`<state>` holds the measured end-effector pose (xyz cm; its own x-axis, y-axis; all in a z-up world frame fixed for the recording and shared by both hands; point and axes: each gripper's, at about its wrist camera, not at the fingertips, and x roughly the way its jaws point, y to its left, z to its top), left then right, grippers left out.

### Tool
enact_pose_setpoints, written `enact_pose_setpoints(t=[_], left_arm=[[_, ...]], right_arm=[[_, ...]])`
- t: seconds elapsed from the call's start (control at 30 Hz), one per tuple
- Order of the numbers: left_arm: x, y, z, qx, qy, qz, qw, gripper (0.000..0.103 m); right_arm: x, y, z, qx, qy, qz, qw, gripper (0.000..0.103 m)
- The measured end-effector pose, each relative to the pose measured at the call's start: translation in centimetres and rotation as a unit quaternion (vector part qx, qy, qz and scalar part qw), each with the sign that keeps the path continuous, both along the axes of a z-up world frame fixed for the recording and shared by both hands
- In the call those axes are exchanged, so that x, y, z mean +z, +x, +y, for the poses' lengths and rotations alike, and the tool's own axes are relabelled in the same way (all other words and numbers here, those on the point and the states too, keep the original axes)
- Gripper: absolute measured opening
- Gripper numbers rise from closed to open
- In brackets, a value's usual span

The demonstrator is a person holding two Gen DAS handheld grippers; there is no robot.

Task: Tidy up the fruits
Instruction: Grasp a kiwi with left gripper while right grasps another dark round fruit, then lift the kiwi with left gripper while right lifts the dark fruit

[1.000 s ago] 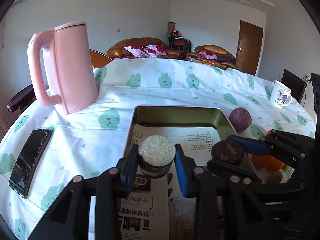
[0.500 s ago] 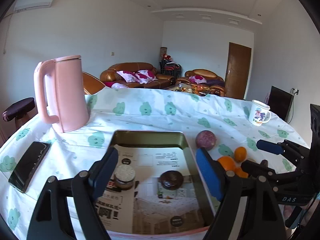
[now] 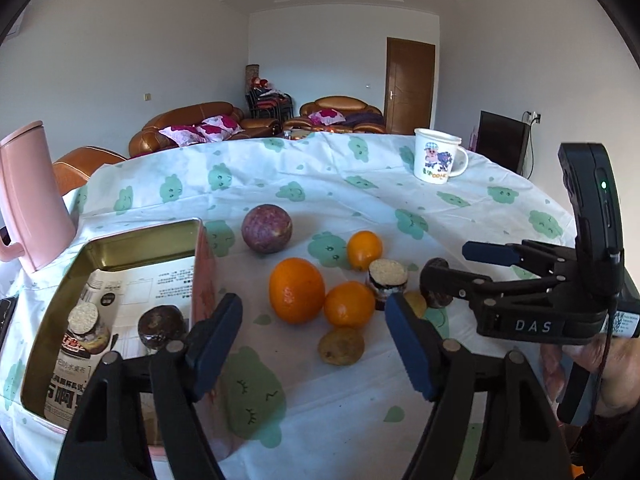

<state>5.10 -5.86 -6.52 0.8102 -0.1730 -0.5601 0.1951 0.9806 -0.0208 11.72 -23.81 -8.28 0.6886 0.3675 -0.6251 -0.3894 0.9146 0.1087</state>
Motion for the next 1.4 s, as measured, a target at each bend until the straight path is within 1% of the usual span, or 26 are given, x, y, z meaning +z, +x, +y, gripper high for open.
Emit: enact_pose_setpoints(t=[0.07,0.1,0.13,0.2,0.3,0.33,0.37,0.43,0.47,0.53,0.57,0.6,0.63,0.67,0.7,0.83,0.97,1.07,1.2,1.4], left_arm=[[-0.5,0.2,-0.4,-0.009,-0.001,0.011,0.9999,0.066],[-0.7,0.4,-0.6,-0.013,-0.002,0.019,0.9997,0.064],[-1.0,0.5,-0.8,-0.019,-0.003,0.026,0.9995,0.060],[-1.4,0.7,-1.4,-0.028,0.008,0.034,0.9990,0.057],[-1.8,1.2,-1.8,-0.042,0.012,0.053,0.9977,0.052],[-2.0,1.5,-1.8,-0.044,0.010,0.060,0.9972,0.046],[-2.1,1.7,-1.9,-0.046,0.010,0.067,0.9966,0.042],[-2.5,1.9,-2.4,-0.057,0.023,0.082,0.9947,0.042],[-2.5,2.0,-2.6,-0.057,0.026,0.085,0.9945,0.042],[-2.6,2.0,-2.3,-0.053,0.019,0.087,0.9946,0.040],[-2.6,2.0,-2.2,-0.056,0.013,0.090,0.9943,0.034],[-2.6,2.0,-1.9,-0.055,0.005,0.092,0.9943,0.031],[-2.6,2.0,-1.7,-0.055,-0.001,0.092,0.9943,0.032],[-2.5,1.9,-1.6,-0.055,-0.005,0.090,0.9944,0.031],[-2.5,1.8,-1.5,-0.056,-0.009,0.087,0.9946,0.031],[-2.1,1.3,-1.2,-0.052,-0.019,0.069,0.9961,0.031],[-1.7,0.6,-0.9,-0.049,-0.024,0.040,0.9977,0.031],[-1.4,0.2,-0.9,-0.046,-0.019,0.019,0.9986,0.031],[-1.1,-0.2,-0.8,-0.040,-0.020,0.003,0.9990,0.031],[-0.8,-0.9,-0.7,-0.030,-0.016,-0.028,0.9990,0.031]], right_arm=[[-0.2,0.3,-0.3,0.001,0.014,0.012,1.000,0.073],[-0.3,0.4,-0.4,0.001,0.019,0.017,1.000,0.073],[-0.4,0.6,-0.3,0.004,0.020,0.024,1.000,0.073],[-0.7,0.8,0.1,0.015,0.013,0.036,0.999,0.068],[-0.9,1.1,0.1,0.029,0.024,0.048,0.998,0.067],[-1.0,1.3,-0.1,0.033,0.034,0.053,0.997,0.065],[-1.0,1.4,-0.3,0.037,0.045,0.059,0.997,0.060],[-1.1,1.6,-0.8,0.033,0.058,0.066,0.996,0.055],[-1.1,1.6,-0.9,0.029,0.058,0.065,0.996,0.050],[-1.1,1.4,-0.7,0.028,0.053,0.062,0.996,0.049],[-1.1,1.4,-0.6,0.028,0.049,0.061,0.997,0.049],[-1.1,1.5,-0.4,0.029,0.045,0.063,0.997,0.048],[-1.1,1.5,-0.3,0.032,0.043,0.063,0.997,0.048],[-1.0,1.4,-0.2,0.038,0.043,0.060,0.997,0.042],[-1.0,1.3,-0.2,0.038,0.039,0.056,0.997,0.041],[-0.4,0.3,-0.3,0.033,0.037,0.020,0.999,0.040],[0.3,-0.8,-0.4,0.029,0.035,-0.020,0.999,0.041],[0.5,-1.0,-0.5,0.029,0.038,-0.031,0.998,0.040],[0.6,-1.3,-0.4,0.034,0.038,-0.042,0.998,0.041],[1.0,-2.2,-0.5,0.035,0.041,-0.071,0.996,0.041]])
